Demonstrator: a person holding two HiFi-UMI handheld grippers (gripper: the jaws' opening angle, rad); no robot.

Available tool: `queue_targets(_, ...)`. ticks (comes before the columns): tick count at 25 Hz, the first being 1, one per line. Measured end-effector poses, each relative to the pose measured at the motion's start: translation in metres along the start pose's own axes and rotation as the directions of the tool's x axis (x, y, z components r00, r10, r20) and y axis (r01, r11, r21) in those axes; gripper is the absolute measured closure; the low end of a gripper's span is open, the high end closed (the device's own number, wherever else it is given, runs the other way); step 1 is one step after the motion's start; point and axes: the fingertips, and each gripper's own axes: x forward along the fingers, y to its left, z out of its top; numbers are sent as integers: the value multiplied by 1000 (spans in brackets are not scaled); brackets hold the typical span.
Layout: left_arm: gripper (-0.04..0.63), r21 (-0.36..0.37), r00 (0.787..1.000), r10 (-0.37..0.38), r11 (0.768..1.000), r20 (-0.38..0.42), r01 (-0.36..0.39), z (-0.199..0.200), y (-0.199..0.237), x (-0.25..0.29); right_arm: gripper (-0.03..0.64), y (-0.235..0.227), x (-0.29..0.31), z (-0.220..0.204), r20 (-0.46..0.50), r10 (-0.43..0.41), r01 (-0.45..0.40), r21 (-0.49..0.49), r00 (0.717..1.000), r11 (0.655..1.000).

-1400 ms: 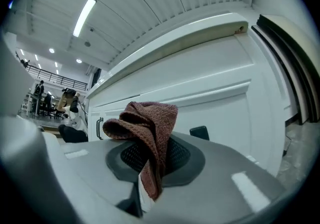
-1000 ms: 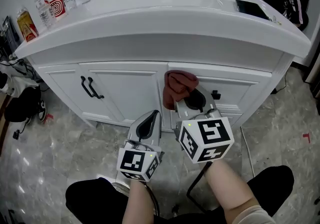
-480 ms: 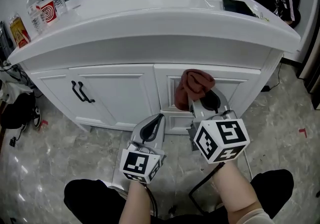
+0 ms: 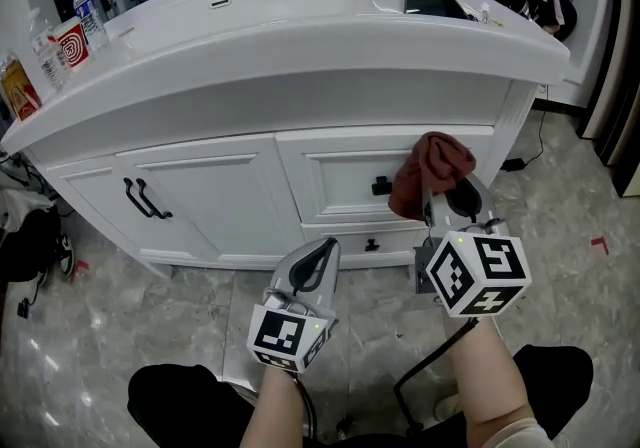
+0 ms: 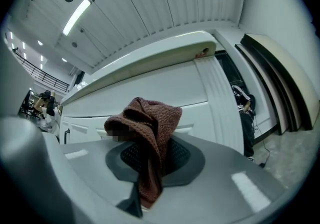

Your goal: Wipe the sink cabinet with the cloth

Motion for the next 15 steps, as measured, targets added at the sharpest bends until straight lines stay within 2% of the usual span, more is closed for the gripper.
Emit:
queue_targets(4,595,-1,1000,9,1000,-7,-9,-3,2,-4,537,-25,-7,3,-10,-84,84,-5,996,996)
queue_targets(11,595,-17,999,37,999,38,-37,14,11,-13,537,-58,-23,4,-27,-200,200,3,980,980)
queue_targets(13,595,-18,998,36,999,42,-35,15,9,-16,538,-47,-27,-1,-25,-187,186,-15,982,982)
queue_targets(15,595,-21,998,39,999,40,-39,16,8,-19,538,-22,-25,-11,-32,-135,134,-41,990,990)
